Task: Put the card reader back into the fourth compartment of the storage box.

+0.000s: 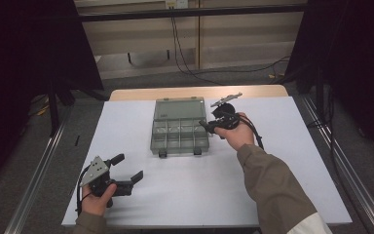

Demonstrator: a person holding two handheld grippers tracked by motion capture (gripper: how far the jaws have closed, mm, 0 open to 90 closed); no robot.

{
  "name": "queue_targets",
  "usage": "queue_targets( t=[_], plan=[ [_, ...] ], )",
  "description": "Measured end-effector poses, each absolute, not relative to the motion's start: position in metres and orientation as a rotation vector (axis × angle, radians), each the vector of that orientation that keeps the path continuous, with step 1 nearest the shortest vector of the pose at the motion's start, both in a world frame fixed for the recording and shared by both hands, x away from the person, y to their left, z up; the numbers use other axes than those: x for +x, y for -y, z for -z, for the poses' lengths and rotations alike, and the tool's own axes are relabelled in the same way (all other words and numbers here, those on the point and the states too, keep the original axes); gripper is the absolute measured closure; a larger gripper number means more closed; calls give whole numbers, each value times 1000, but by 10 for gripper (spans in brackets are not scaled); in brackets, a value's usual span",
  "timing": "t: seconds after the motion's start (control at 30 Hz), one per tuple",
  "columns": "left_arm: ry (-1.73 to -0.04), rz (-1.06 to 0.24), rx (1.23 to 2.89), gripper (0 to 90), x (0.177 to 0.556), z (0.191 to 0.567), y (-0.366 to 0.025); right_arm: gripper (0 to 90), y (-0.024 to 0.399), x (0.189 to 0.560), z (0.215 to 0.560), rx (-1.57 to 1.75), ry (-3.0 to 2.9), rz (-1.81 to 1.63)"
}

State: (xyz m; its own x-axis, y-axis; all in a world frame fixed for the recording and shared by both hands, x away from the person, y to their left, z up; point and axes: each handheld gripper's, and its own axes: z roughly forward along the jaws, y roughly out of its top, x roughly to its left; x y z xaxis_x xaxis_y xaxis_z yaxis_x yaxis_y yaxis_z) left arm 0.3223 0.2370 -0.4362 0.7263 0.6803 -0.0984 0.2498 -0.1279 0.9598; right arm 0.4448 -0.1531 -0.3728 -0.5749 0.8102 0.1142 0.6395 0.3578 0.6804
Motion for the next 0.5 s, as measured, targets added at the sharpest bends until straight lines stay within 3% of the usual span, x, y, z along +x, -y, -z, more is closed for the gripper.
queue_targets(
  t=[0.5],
  plan=[
    [-747, -433, 1696, 32, 323, 436, -237, 735, 153, 459, 376, 1320, -2377, -1012]
  ],
)
